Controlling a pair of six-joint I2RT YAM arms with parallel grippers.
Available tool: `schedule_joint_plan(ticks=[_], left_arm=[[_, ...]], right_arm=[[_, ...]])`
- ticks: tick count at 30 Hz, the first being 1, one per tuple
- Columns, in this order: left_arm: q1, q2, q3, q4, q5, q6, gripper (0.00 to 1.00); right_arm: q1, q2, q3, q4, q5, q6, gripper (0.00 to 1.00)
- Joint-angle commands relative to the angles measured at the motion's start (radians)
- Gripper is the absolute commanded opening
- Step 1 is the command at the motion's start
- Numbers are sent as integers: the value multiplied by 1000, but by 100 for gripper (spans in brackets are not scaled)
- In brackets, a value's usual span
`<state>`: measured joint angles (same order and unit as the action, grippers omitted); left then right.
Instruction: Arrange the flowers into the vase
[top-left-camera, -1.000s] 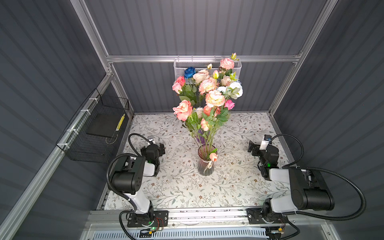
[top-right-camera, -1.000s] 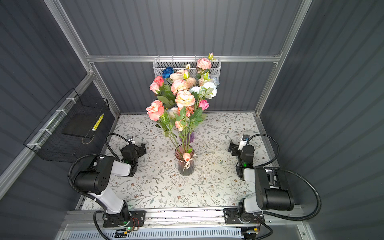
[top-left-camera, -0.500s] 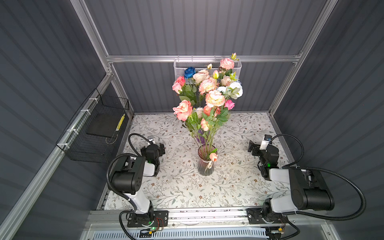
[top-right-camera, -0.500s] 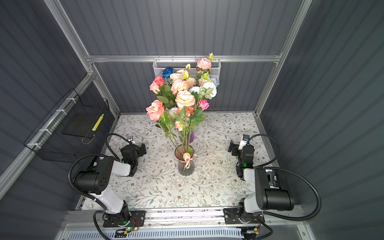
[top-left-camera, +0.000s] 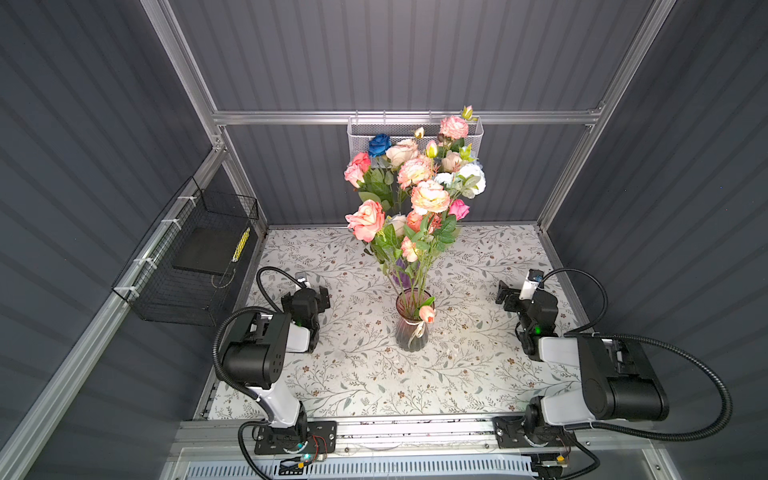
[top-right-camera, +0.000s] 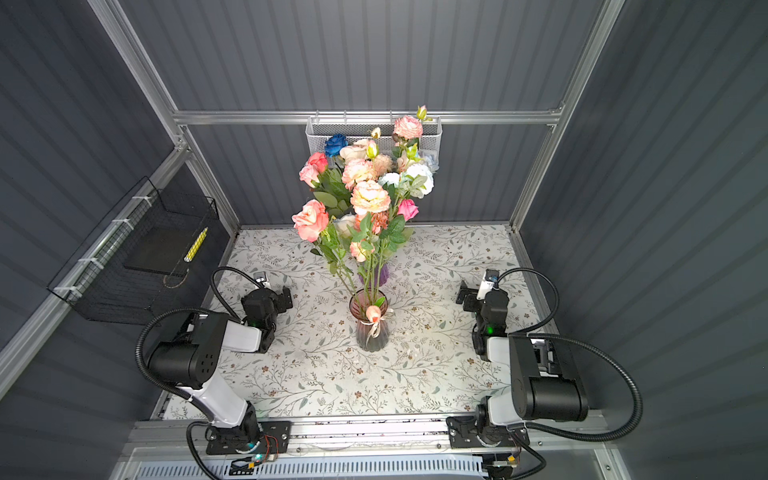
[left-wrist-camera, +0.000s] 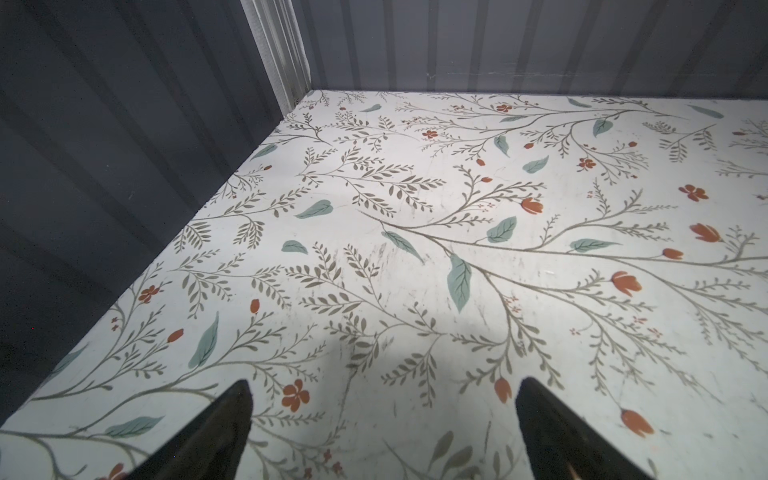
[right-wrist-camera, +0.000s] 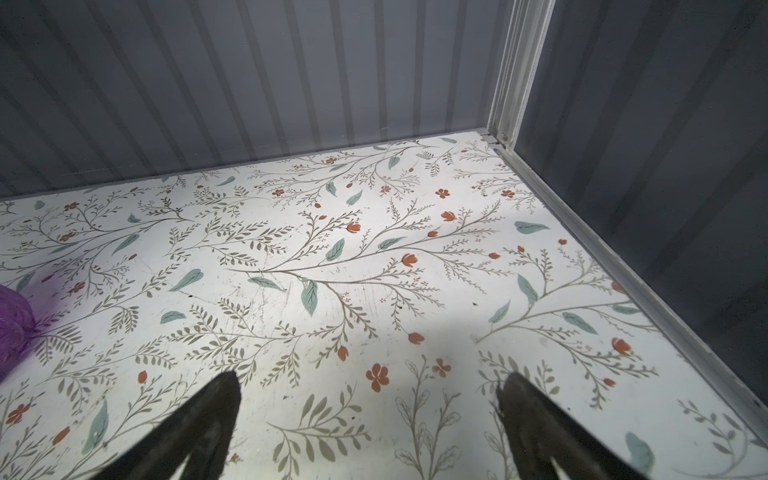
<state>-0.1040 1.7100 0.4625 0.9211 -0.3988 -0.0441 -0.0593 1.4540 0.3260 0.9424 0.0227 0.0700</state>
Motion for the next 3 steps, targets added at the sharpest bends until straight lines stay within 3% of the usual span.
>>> schedule_joint_plan(ticks=[1,3], left_arm=[[0,6,-8,25,1,13,100],[0,7,-9,25,1,13,100]], right_arm=[[-5,2,-2,27,12,3,99],[-5,0,-5,32,11,2,99]])
